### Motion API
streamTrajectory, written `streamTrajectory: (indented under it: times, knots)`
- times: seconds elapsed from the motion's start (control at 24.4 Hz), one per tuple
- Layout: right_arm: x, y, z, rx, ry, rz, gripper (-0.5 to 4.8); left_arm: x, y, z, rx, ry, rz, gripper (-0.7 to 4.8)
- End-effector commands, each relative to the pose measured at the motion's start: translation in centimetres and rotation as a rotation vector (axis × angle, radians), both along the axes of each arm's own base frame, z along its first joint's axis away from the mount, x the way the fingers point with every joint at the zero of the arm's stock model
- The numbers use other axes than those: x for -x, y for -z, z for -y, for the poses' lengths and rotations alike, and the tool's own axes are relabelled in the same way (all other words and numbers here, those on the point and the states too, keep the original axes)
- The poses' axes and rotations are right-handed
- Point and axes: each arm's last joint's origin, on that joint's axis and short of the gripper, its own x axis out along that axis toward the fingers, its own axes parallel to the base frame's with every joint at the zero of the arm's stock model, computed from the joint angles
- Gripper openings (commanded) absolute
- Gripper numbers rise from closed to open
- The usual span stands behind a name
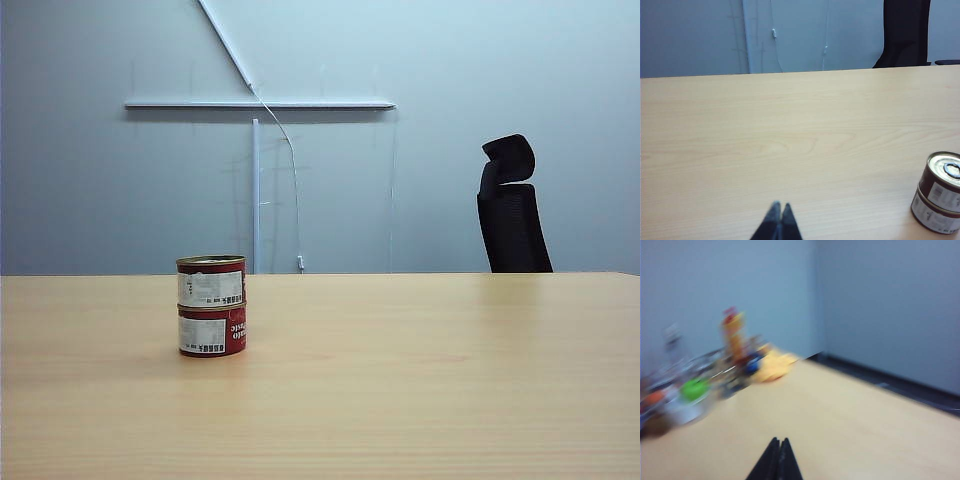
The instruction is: Stack a can of tomatoes on the right onto the can of tomatoes on the left.
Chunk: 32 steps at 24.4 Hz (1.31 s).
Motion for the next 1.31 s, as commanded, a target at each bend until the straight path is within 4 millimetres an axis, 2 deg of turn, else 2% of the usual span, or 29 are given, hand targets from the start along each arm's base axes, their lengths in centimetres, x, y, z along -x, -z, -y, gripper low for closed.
streamTrajectory:
  times: [0.04,0.25,0.29,0.41,0.74,0.86,1.11,1.31]
  knots:
    - [1.0,-0.8,2.9,0.059,0.14,-0.022,-0.03,0.0,-0.2,0.0,-0.005,0.006,0.01,-0.02]
    - [3.4,-0.9,7.3,0.075,0.263,-0.025,-0.03,0.0,-0.1,0.0,-0.005,0.006,0.009,-0.02]
    - [4.5,-0.3,8.7,0.069,0.308,-0.021,-0.03,0.0,-0.1,0.0,-0.005,0.005,0.007,-0.02]
    - [6.4,1.3,10.6,0.066,0.422,-0.024,-0.03,0.0,-0.1,0.0,-0.005,0.005,0.007,-0.02]
    - [10.3,5.2,13.0,0.042,0.593,-0.027,-0.03,0.0,-0.4,-0.3,-0.006,-0.13,0.034,-0.02]
    - [11.4,6.0,13.6,0.031,0.642,-0.019,-0.03,0.0,-0.4,0.3,-0.006,-0.069,0.035,-0.02]
    - [11.6,6.1,13.8,0.033,0.668,-0.023,-0.03,0.0,-0.4,0.9,-0.005,0.0,0.034,-0.02]
    - [11.6,6.2,13.8,0.038,0.668,-0.028,-0.03,0.0,-0.4,0.8,-0.005,-0.056,0.033,-0.02]
